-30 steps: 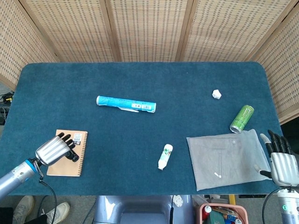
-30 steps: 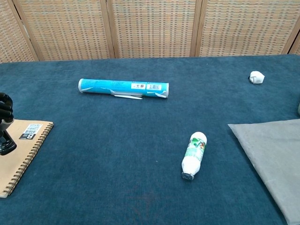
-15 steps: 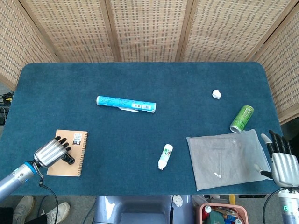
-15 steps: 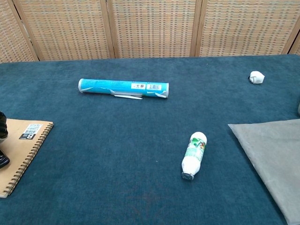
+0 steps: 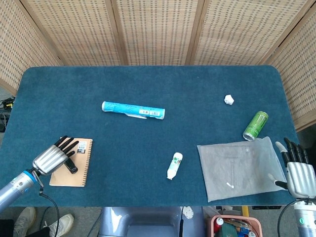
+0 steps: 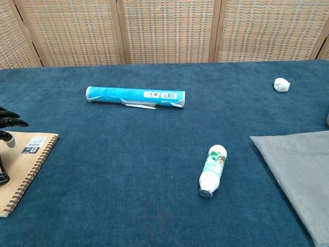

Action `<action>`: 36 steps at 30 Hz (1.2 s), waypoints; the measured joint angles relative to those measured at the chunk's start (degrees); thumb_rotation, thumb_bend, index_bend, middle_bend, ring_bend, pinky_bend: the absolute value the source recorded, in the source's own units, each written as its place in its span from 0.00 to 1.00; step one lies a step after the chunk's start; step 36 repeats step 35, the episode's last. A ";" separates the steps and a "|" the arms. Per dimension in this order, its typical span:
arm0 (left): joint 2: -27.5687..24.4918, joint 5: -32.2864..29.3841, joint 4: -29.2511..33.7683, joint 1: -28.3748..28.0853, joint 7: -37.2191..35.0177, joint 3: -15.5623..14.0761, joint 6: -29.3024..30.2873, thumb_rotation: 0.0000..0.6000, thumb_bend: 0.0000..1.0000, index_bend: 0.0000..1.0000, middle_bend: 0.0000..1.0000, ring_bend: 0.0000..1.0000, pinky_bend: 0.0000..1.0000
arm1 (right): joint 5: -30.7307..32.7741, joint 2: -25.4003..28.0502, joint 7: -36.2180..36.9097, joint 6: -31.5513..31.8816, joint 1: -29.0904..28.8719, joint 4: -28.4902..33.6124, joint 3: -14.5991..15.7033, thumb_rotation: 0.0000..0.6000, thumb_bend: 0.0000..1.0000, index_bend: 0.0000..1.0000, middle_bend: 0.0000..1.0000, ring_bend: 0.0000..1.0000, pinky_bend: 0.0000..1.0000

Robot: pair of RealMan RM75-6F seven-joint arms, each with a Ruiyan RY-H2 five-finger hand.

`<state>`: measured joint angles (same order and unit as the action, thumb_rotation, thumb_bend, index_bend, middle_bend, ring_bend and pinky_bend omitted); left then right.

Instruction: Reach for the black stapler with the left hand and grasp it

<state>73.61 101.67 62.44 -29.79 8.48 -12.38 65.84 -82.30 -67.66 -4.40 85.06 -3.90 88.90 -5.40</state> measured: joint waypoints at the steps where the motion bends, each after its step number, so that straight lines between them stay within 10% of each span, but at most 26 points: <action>1: -0.15 -0.09 0.29 0.03 0.04 0.09 -0.06 1.00 0.41 0.26 0.06 0.00 0.05 | 0.01 0.01 0.01 0.00 0.01 0.02 0.00 1.00 0.12 0.00 0.00 0.00 0.00; 22: -10.85 -3.82 16.23 4.89 -9.15 3.03 11.04 1.00 0.22 0.08 0.00 0.00 0.00 | -1.72 0.62 0.71 1.26 0.36 0.85 0.33 1.00 0.12 0.00 0.00 0.00 0.00; 36: -10.32 -14.25 33.11 17.72 3.08 6.42 24.09 1.00 0.20 0.04 0.00 0.00 0.00 | -4.65 1.01 -0.26 2.63 0.49 1.95 1.16 1.00 0.12 0.00 0.00 0.00 0.00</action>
